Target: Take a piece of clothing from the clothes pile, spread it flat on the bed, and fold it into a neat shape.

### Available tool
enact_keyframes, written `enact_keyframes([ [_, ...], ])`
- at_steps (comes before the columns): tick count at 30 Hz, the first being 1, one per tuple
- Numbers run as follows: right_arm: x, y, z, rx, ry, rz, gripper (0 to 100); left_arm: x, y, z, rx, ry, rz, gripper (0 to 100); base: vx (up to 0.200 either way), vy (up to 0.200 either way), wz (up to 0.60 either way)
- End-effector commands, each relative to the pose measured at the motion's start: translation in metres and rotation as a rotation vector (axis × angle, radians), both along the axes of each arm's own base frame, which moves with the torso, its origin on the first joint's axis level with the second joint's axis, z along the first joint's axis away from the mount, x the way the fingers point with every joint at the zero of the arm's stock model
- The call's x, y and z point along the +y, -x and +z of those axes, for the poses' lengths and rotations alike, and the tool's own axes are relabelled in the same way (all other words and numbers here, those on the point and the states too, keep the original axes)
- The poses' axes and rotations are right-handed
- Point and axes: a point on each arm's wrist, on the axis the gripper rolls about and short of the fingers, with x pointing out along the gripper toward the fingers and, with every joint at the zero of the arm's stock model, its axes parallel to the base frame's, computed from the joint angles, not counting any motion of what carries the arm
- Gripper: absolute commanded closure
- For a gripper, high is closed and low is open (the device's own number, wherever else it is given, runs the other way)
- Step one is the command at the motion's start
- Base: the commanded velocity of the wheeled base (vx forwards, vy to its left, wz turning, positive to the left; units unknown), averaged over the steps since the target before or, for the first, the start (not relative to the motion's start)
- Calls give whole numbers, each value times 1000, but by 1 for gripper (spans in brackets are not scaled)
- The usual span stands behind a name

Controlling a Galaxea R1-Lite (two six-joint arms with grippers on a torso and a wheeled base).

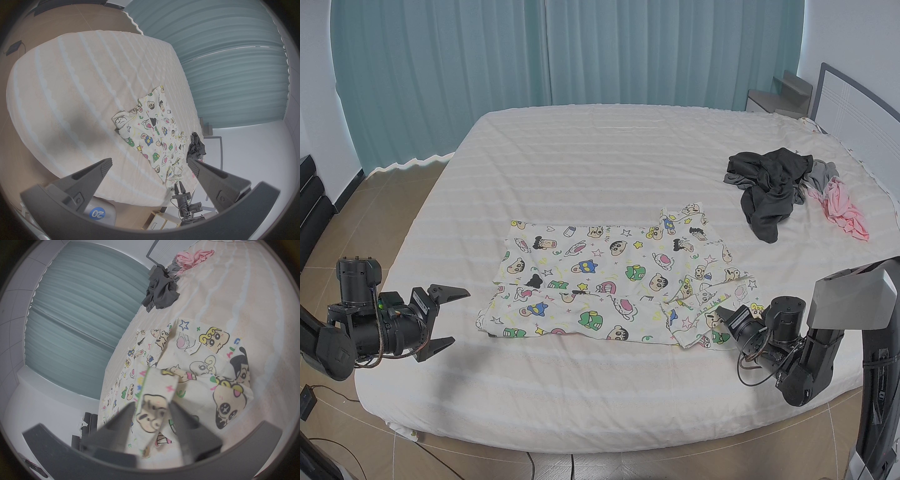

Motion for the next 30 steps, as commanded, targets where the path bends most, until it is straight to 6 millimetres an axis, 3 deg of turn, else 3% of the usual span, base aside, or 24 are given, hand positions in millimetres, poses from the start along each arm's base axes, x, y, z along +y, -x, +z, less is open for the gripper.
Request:
enact_keyframes([
  [1,0,2,0,-5,1,-1,100,0,0,0,1,1,0,0,0,0,0],
  [14,2,32,15,25,28,-7,100,0,0,0,1,0,1,0,0,0,0],
  [23,6,46,-5,105,93,-80,100,0,0,0,1,1,-1,0,0,0,0],
  [29,7,55,-8,139,107,-66,100,0,0,0,1,1,-1,0,0,0,0],
  [30,7,56,-9,142,110,-67,0,0,0,-1,2,1,-1,0,0,0,0],
])
